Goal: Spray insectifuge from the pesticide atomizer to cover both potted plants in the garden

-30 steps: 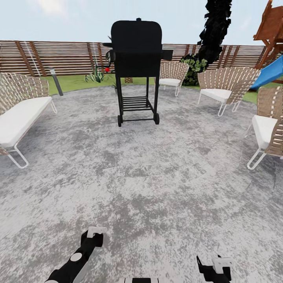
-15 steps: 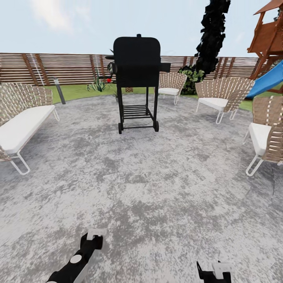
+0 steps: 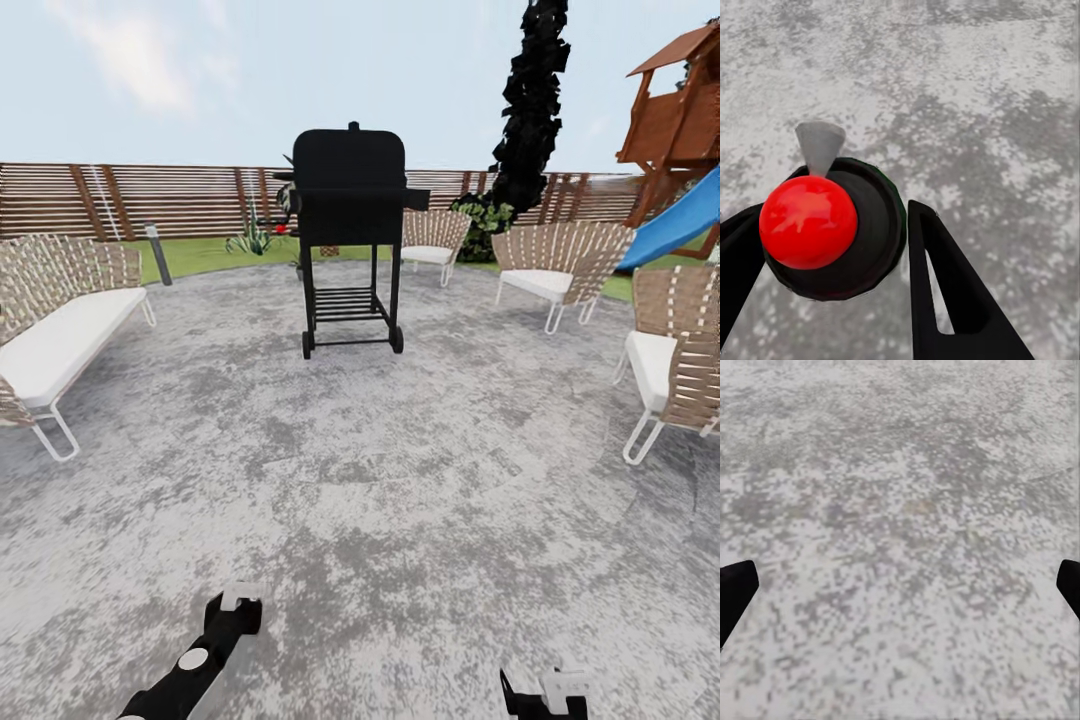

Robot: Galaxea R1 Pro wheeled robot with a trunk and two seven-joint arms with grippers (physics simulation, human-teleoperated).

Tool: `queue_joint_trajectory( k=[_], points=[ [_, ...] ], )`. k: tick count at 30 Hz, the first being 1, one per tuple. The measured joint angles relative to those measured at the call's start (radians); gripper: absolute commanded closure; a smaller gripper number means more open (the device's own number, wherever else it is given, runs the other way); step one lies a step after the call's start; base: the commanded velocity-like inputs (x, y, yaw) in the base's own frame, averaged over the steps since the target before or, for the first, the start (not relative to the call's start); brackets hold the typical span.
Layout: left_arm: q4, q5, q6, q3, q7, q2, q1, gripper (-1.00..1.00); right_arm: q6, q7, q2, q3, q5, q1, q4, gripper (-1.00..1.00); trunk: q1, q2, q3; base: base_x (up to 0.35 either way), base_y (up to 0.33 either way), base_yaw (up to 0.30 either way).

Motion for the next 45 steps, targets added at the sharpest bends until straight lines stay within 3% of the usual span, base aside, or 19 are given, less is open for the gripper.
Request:
queue_joint_trajectory(
  k=[15, 45],
  points=[
    [0.000, 0.000, 0.000, 0.000, -0.003, 0.000, 0.000, 1.00, 0.000, 0.000, 0.001, 0.000, 0.001, 0.000, 0.002, -1.00, -0.007, 0.004, 0.058, 0.000, 0.000, 0.000],
    [0.002, 0.001, 0.000, 0.000, -0.012, -0.002, 0.002, 1.00, 0.000, 0.000, 0.000, 0.000, 0.001, 0.000, 0.002, -1.00, -0.122, 0.213, 0.152, 0.000, 0.000, 0.000]
  ],
)
